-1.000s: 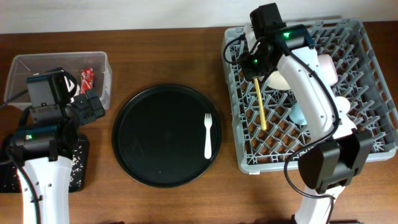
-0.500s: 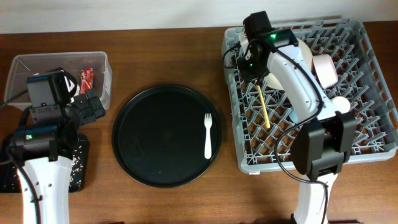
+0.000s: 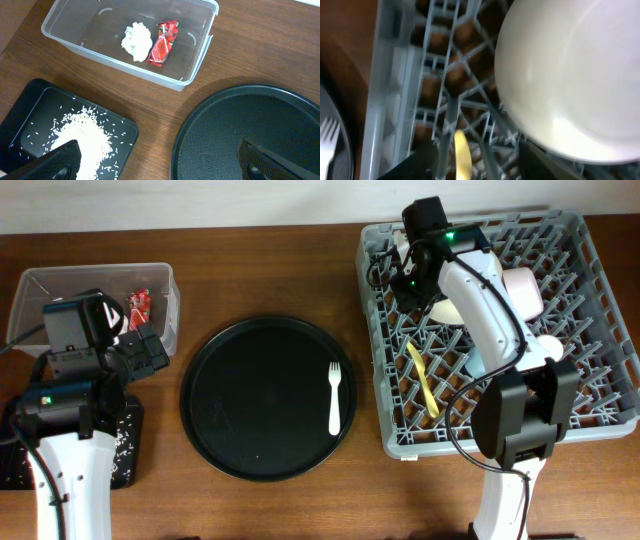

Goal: Sort waste into correct bins and load items into the dishwasher rack
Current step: 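Carry the yellow knife into the rack and release it upright, then return the right gripper to the tray and grasp the white fork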

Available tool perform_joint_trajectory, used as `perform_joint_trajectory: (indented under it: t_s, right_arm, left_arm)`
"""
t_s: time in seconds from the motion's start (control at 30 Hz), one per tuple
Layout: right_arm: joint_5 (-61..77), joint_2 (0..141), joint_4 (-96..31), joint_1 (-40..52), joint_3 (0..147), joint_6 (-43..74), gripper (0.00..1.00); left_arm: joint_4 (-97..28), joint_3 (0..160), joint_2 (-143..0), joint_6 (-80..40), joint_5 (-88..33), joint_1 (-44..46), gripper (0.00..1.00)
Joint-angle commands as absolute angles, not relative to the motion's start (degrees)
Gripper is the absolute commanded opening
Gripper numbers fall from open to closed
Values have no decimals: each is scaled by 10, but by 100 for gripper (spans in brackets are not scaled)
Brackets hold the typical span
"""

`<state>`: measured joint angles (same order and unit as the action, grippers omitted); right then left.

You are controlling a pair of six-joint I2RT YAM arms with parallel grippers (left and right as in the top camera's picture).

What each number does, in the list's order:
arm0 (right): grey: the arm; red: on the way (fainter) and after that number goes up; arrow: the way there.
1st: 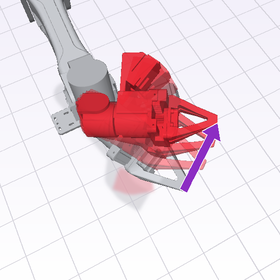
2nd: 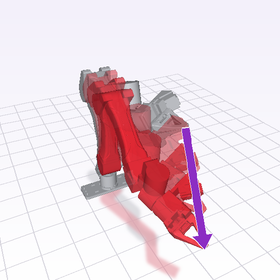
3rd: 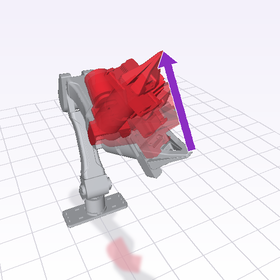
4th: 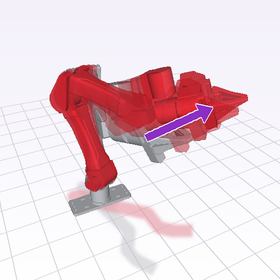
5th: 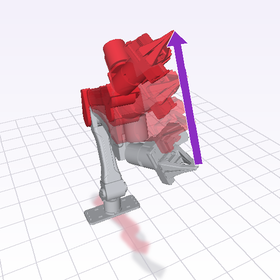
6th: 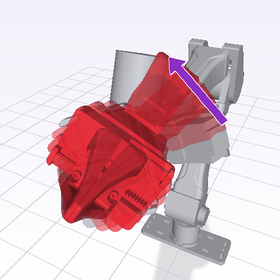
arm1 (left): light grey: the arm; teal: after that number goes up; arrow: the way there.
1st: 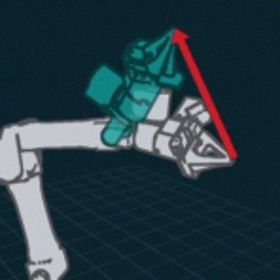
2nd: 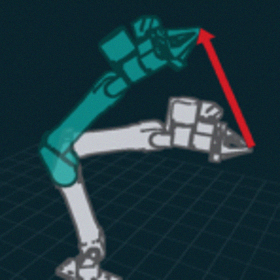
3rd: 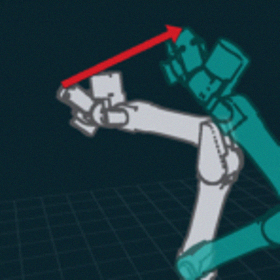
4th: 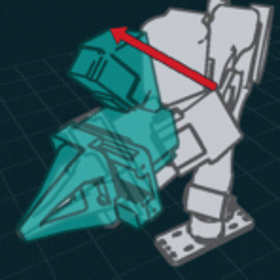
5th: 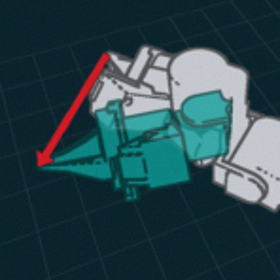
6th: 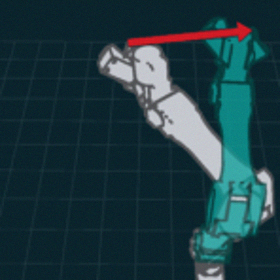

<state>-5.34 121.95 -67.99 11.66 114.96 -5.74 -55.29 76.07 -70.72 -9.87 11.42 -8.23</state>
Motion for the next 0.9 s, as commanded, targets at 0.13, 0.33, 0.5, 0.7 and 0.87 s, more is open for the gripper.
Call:
perform_joint_trajectory:
  t_s: [0.13, 0.33, 0.5, 0.7, 0.87]
  right_arm:
    - [97, 1115, -789, 176, 1196, 81, 50]
    - [-4, 1133, -798, 337, 1140, 263, 53]
    - [-40, 1138, -658, 397, 992, 366, 54]
    - [-93, 1138, -453, 393, 828, 378, 54]
    - [-119, 1138, -416, 394, 797, 378, 54]
  left_arm:
    - [-552, 768, -704, -97, 118, -83, 99]
    - [-552, 768, -704, -97, 118, -83, 99]
    - [-552, 768, -704, -97, 118, -83, 99]
    - [-552, 768, -704, -97, 118, -83, 99]
    - [-552, 768, -704, -97, 118, -83, 99]
